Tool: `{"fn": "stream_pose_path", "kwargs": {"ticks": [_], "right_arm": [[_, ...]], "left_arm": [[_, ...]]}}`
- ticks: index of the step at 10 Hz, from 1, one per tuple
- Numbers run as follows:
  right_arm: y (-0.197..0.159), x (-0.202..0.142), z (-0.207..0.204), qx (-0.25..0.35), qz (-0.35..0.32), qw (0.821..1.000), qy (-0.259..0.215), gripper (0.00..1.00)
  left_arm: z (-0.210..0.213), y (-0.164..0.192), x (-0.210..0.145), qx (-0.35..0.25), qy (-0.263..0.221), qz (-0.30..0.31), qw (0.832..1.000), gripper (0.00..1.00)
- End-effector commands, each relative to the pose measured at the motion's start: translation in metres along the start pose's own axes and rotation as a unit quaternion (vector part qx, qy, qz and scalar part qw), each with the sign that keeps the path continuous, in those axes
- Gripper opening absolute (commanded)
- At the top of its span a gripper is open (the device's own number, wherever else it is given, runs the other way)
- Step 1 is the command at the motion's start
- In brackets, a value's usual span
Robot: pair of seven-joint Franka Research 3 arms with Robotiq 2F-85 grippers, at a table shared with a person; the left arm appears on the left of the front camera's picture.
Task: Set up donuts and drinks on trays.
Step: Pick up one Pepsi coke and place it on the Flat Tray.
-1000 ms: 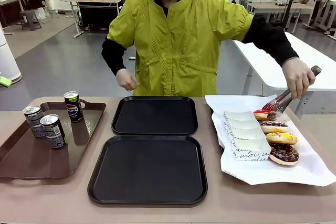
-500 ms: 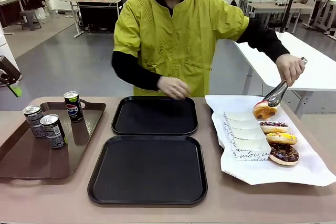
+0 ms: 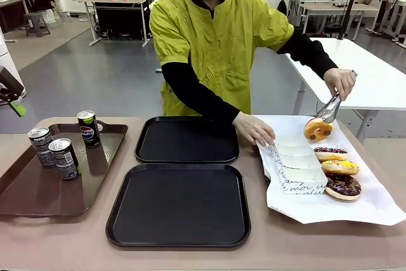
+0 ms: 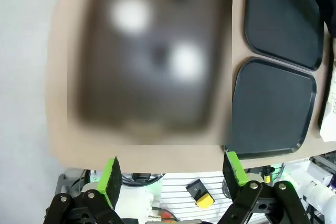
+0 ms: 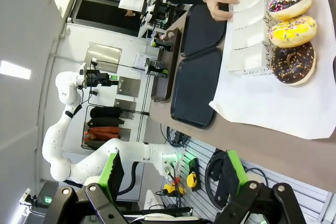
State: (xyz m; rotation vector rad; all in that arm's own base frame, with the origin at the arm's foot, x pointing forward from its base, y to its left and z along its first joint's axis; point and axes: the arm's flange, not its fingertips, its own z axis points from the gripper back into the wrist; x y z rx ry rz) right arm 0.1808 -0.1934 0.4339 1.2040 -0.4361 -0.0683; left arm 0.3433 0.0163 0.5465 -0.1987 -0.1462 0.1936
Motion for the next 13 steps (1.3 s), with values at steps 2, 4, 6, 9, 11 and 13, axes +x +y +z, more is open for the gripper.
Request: {"fn": "stream_pose_path", "kwargs": {"ticks": [2,4,6,9,11,13], "right_arm": [[0.000,0.003,0.001,0.009,0.009,1.000,-0.008,1.00],[0.000,0.003,0.001,0.009,0.009,1.000,-0.008,1.00],[0.000,0.003,0.001,0.009,0.009,1.000,-0.008,1.00],[0.000,0.003,0.001,0.009,0.009,1.000,-0.008,1.00],[0.000,0.003,0.001,0.009,0.009,1.000,-0.008,1.00],[0.000,0.003,0.001,0.009,0.009,1.000,-0.008,1.00]], "left_arm": [[-0.027,-0.024,0.036,0.012,0.034,-0.029,0.999,1.00],[-0.051,-0.041,0.061,0.022,0.042,-0.029,0.998,1.00],[-0.076,-0.047,0.071,0.052,0.043,-0.040,0.997,1.00],[-0.113,-0.044,0.079,0.093,0.050,-0.067,0.992,1.00],[-0.133,-0.042,0.074,0.085,0.054,-0.068,0.993,1.00],[-0.148,-0.046,0.076,0.085,0.060,-0.082,0.991,1.00]]}}
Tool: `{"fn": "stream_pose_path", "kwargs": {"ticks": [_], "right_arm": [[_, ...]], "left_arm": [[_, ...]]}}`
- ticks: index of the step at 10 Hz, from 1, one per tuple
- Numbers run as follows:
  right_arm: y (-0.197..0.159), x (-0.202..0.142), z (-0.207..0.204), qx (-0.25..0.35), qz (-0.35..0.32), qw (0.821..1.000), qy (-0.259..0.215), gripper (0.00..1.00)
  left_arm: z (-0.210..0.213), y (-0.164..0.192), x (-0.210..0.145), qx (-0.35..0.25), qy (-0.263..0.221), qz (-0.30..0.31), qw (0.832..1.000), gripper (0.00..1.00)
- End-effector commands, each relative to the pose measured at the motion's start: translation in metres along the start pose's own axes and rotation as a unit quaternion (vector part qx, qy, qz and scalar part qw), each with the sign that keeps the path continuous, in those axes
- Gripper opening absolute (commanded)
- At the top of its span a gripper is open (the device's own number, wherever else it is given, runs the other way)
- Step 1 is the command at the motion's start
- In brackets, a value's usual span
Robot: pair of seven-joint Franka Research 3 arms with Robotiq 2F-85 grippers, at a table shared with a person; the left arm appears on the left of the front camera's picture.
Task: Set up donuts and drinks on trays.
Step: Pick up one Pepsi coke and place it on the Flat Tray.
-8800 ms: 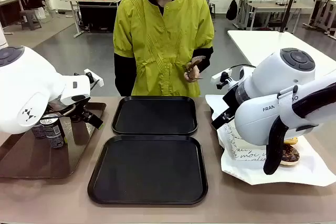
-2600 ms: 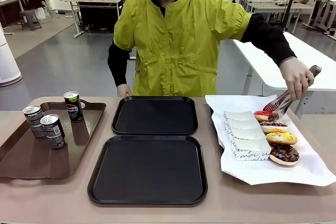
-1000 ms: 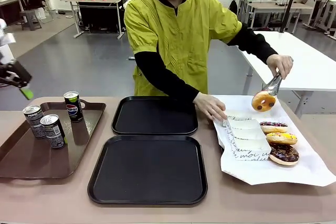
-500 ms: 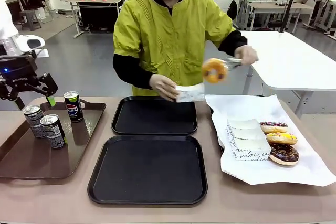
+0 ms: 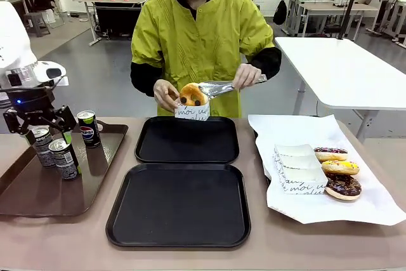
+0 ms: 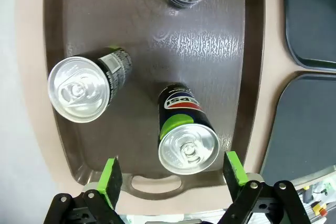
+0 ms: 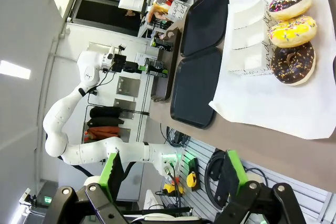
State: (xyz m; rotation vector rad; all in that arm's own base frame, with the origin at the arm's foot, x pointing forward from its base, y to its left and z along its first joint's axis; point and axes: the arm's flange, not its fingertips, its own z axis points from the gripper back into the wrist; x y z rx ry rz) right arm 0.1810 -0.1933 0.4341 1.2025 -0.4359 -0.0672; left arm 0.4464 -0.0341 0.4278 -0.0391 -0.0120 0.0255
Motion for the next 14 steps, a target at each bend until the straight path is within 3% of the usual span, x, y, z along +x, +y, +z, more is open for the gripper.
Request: {"fn": "stream_pose_path", "kwargs": {"ticks": [1,8,14], "right_arm": [[0.000,0.003,0.001,0.010,0.009,1.000,-0.009,1.00],[0.000,0.003,0.001,0.010,0.009,1.000,-0.009,1.00],[0.000,0.003,0.001,0.010,0.009,1.000,-0.009,1.00]], "left_arm": [[-0.012,-0.005,-0.001,0.004,-0.006,0.002,1.000,1.00],[-0.036,-0.014,0.000,-0.003,-0.021,0.005,1.000,1.00],[-0.047,-0.012,0.008,-0.002,-0.002,0.006,1.000,1.00]]}}
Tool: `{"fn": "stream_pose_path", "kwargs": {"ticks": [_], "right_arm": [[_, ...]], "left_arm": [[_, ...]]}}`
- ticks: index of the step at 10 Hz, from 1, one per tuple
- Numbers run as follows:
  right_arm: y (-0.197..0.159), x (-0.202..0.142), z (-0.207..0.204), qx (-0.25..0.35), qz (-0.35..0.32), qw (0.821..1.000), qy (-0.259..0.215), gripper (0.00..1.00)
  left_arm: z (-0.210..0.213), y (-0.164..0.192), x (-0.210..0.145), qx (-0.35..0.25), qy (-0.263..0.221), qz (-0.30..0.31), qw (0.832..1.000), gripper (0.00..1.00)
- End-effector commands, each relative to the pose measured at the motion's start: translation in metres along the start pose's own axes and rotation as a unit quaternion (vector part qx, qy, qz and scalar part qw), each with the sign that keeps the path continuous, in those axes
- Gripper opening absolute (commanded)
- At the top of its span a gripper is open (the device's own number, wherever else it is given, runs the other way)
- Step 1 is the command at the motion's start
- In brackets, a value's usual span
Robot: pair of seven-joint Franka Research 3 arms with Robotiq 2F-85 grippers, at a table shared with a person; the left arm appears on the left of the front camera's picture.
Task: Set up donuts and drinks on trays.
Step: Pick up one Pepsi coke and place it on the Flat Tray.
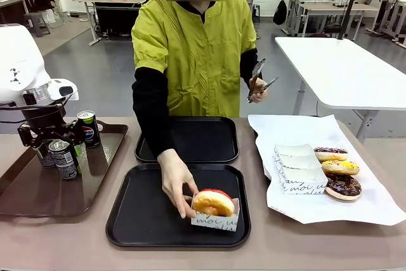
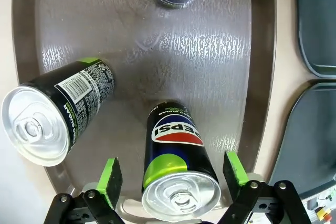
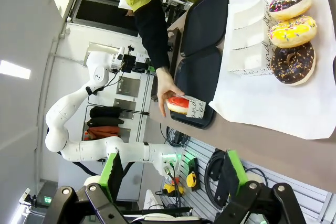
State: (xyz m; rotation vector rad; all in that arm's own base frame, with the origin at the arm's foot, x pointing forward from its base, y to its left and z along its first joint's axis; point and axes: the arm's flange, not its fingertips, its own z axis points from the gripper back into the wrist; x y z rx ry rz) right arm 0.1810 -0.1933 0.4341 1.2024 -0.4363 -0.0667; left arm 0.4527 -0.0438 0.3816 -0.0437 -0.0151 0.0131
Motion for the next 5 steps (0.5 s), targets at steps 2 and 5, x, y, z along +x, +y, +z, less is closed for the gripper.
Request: {"fn": "stream_pose_path", "kwargs": {"ticks": [2,5], "right_arm": [[-0.0004,0.0031,0.0007,0.010,0.009,1.000,-0.009,1.00],[-0.0004,0.0031,0.0007,0.010,0.009,1.000,-0.009,1.00]], "left_arm": [[-0.0030,-0.0037,0.0014,-0.008,-0.003,0.016,1.000,1.00],[-0.0054,-0.0038,0.0032,-0.011,-0.004,0.013,1.000,1.00]]}}
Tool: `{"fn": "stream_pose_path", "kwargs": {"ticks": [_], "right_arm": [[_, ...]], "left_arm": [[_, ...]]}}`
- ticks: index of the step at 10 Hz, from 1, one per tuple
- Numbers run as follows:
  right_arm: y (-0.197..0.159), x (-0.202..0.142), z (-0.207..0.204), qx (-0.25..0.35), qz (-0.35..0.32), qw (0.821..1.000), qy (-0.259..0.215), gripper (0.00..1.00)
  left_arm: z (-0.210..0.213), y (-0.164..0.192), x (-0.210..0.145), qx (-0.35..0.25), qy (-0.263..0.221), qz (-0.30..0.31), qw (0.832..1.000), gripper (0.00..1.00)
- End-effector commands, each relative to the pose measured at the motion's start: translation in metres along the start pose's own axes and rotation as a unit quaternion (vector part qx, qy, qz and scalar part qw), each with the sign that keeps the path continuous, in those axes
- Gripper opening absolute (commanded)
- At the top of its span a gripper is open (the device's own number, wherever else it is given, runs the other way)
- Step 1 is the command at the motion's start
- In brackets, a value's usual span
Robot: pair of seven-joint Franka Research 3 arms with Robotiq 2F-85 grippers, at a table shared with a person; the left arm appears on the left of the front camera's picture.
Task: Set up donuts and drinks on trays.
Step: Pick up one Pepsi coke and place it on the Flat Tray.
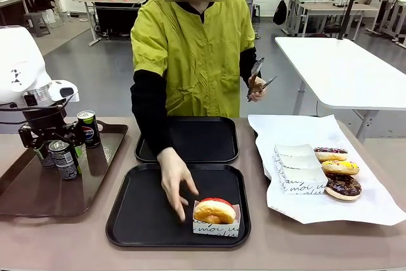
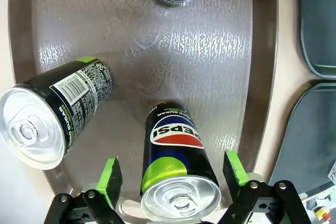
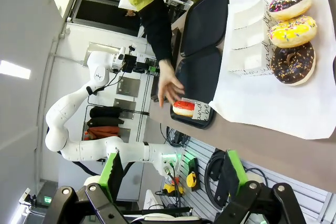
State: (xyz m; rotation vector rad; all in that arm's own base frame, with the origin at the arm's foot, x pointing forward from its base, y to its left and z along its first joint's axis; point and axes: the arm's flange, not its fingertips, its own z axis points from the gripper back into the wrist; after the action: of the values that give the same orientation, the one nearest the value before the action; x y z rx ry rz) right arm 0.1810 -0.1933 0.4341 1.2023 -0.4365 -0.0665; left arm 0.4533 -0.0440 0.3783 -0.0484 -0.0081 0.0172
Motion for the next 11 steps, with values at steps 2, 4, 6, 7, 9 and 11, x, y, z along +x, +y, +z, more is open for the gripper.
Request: {"fn": "stream_pose_path", "kwargs": {"ticks": [2,4,6,7,9,11], "right_arm": [[0.000,0.003,0.001,0.010,0.008,1.000,-0.009,1.00],[0.000,0.003,0.001,0.010,0.008,1.000,-0.009,1.00],[0.000,0.003,0.001,0.010,0.008,1.000,-0.009,1.00],[0.000,0.003,0.001,0.010,0.008,1.000,-0.009,1.00],[0.000,0.003,0.001,0.010,0.008,1.000,-0.009,1.00],[0.000,0.003,0.001,0.010,0.008,1.000,-0.009,1.00]], "left_arm": [[-0.004,-0.003,0.001,-0.011,-0.012,0.010,1.000,0.83],[-0.003,-0.003,0.002,-0.010,-0.012,0.008,1.000,0.66],[-0.002,-0.003,0.003,-0.009,-0.012,0.006,1.000,0.66],[-0.003,-0.003,0.001,-0.009,-0.012,0.006,1.000,0.40],[-0.001,-0.003,0.003,-0.007,-0.011,0.006,1.000,0.23],[0.007,-0.006,-0.006,0.017,0.018,0.016,1.000,0.14]]}}
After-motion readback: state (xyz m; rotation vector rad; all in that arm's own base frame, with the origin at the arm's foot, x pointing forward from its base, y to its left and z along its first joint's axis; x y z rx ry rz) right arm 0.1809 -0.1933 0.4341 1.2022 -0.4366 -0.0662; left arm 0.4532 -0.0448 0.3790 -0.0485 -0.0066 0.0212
